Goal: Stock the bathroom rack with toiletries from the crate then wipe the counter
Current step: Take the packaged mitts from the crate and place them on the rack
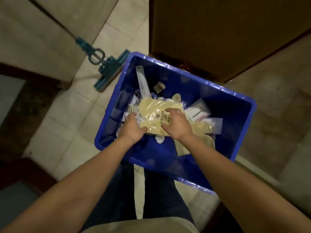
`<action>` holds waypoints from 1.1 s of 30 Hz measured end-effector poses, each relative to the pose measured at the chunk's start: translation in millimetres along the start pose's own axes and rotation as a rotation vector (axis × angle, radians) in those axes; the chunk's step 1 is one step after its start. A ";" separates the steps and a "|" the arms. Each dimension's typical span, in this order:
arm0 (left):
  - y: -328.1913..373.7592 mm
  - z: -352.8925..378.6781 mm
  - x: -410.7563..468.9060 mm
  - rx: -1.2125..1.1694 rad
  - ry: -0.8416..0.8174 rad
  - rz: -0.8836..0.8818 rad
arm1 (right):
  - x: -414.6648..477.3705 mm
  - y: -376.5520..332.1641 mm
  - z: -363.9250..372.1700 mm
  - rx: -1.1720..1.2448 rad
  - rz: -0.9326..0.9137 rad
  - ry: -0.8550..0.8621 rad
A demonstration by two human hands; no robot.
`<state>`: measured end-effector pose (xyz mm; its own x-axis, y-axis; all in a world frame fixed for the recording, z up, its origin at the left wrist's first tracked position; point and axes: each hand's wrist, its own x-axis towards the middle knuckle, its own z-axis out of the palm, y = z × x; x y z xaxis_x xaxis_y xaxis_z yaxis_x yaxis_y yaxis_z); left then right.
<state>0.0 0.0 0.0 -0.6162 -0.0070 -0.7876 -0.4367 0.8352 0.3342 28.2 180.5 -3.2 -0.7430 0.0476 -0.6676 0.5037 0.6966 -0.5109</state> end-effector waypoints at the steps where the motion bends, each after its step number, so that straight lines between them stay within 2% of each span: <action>1: 0.5 2.0 5.3 -0.001 0.013 -0.011 | 7.6 0.3 0.9 -0.023 -0.018 0.020; 9: 0.3 24.1 37.9 0.080 0.146 -0.078 | 57.9 -0.2 7.3 -0.174 -0.100 0.044; 15: -5.2 35.3 46.4 0.104 0.155 -0.091 | 80.8 1.0 13.6 -0.329 -0.105 -0.057; 21: -5.7 34.9 48.4 0.119 0.119 -0.071 | 82.6 -2.6 12.0 -0.501 -0.183 0.060; 28: 4.5 24.5 41.3 0.064 0.087 0.000 | 65.5 -5.9 -5.6 -0.225 -0.105 0.022; 33: 22.6 11.9 28.8 -0.024 0.077 0.048 | 38.6 -9.3 -23.1 0.173 0.044 0.045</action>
<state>-19.8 25.2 -21.3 -0.6847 -0.0103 -0.7288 -0.4205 0.8223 0.3834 -15.4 192.5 -11.7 -0.7356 0.1105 -0.6683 0.6018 0.5596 -0.5698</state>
